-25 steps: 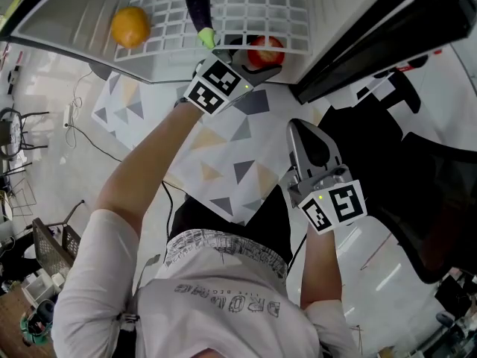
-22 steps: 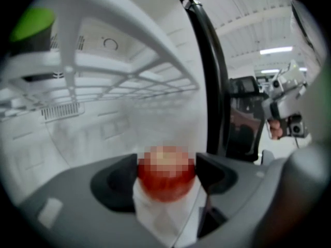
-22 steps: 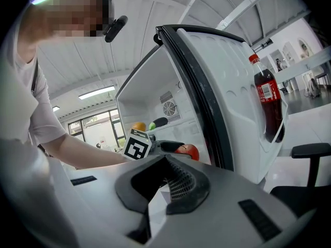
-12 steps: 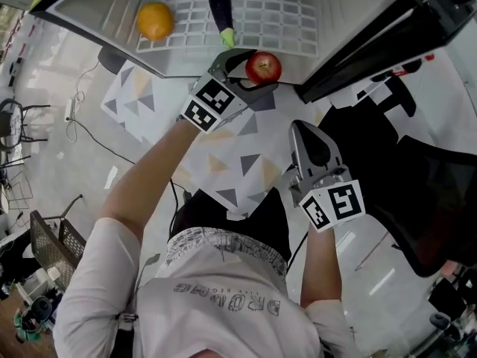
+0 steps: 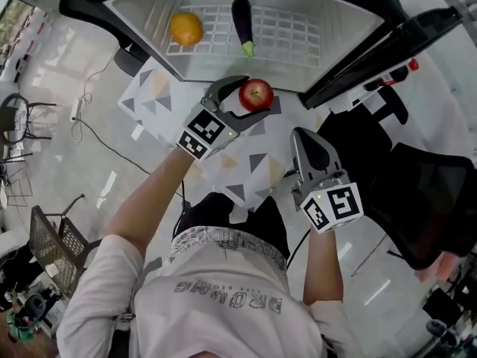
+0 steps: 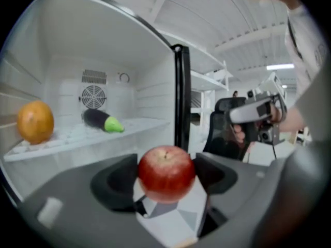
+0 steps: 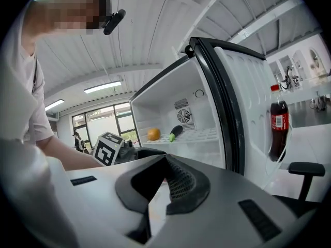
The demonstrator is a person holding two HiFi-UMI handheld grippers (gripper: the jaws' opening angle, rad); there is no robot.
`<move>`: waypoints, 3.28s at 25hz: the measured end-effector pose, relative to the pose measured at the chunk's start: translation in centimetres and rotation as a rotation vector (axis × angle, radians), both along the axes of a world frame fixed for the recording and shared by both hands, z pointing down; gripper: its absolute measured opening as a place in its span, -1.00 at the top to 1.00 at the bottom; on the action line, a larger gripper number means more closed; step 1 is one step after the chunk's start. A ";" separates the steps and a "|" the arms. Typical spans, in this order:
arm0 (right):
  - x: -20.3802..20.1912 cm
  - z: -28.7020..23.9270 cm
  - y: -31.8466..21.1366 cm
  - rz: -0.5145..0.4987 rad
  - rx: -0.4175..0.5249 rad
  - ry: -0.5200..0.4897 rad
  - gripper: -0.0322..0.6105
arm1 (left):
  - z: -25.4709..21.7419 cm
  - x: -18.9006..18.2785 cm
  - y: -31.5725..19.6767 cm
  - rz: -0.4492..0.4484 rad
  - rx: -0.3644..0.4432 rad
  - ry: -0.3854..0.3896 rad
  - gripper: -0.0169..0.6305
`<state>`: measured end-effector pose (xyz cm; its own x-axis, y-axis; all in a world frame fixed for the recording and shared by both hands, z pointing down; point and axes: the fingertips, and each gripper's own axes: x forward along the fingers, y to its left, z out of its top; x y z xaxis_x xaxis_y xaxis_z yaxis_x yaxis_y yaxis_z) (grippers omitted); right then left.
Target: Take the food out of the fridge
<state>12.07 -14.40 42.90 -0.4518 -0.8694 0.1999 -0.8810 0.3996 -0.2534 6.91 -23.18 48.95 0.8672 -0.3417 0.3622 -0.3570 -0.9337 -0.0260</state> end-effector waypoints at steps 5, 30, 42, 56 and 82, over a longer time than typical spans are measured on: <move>-0.8 -1.6 1.1 -0.005 -0.001 0.023 0.90 | -3.7 -1.7 2.0 0.000 0.020 0.027 -0.15; -5.7 -6.4 4.0 -0.066 0.010 0.123 0.90 | -11.8 -9.4 8.7 -0.041 0.042 0.107 -0.15; -6.9 -6.8 3.3 -0.064 0.011 0.134 0.90 | -14.0 -11.1 8.8 -0.048 0.105 0.120 -0.15; -7.6 -6.5 2.1 -0.074 0.000 0.164 0.90 | -12.7 -12.4 8.0 -0.065 0.070 0.123 -0.15; -7.0 -5.6 0.7 -0.107 -0.018 0.175 0.90 | -11.8 -11.4 6.6 -0.069 0.042 0.121 -0.15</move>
<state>5.04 -13.72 37.27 -0.4981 -0.8142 0.2984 -0.8652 0.4898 -0.1078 -4.46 -16.63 37.17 0.8775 -0.4148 0.2406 -0.4235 -0.9057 -0.0169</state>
